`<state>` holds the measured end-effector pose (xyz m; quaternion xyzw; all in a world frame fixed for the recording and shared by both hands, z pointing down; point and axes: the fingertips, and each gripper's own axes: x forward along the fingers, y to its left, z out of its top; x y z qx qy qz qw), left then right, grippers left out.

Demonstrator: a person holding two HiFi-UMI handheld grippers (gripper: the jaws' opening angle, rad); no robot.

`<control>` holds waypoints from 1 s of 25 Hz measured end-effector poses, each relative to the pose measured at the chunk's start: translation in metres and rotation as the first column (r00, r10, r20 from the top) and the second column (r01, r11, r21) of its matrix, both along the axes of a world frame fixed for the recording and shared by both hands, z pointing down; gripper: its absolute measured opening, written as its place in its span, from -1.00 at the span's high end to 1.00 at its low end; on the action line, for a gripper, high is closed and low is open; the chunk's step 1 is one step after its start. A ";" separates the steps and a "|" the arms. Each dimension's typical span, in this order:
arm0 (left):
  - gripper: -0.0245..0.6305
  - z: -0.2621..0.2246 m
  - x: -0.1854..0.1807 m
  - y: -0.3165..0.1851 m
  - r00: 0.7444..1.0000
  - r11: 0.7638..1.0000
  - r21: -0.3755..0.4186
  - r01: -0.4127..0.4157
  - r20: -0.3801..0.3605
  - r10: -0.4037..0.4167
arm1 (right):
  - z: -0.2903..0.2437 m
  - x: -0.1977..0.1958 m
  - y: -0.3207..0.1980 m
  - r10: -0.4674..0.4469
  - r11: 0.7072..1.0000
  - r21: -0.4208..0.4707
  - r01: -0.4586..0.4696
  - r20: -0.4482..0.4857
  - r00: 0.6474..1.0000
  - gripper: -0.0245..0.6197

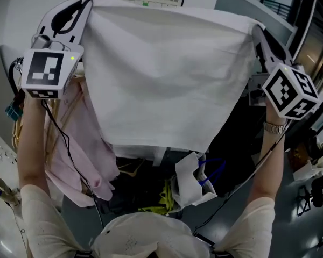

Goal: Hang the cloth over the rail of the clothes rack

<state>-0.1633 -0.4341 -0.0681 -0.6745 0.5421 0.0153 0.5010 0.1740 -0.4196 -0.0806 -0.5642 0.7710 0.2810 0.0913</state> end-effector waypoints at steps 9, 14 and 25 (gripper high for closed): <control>0.86 -0.023 0.005 -0.096 0.989 0.991 -0.069 0.114 0.105 -0.107 | -0.021 -0.005 -0.091 -0.056 0.991 -0.123 0.047 -0.073 0.996 0.82; 0.86 0.002 0.006 -0.127 0.969 0.974 -0.149 0.172 0.204 -0.140 | 0.012 -0.007 -0.128 -0.193 0.942 -0.305 0.141 -0.146 0.970 0.81; 0.86 0.040 0.010 -0.159 0.951 0.933 -0.280 0.227 0.270 -0.150 | 0.043 0.007 -0.145 -0.362 0.843 -0.460 0.278 -0.105 0.926 0.66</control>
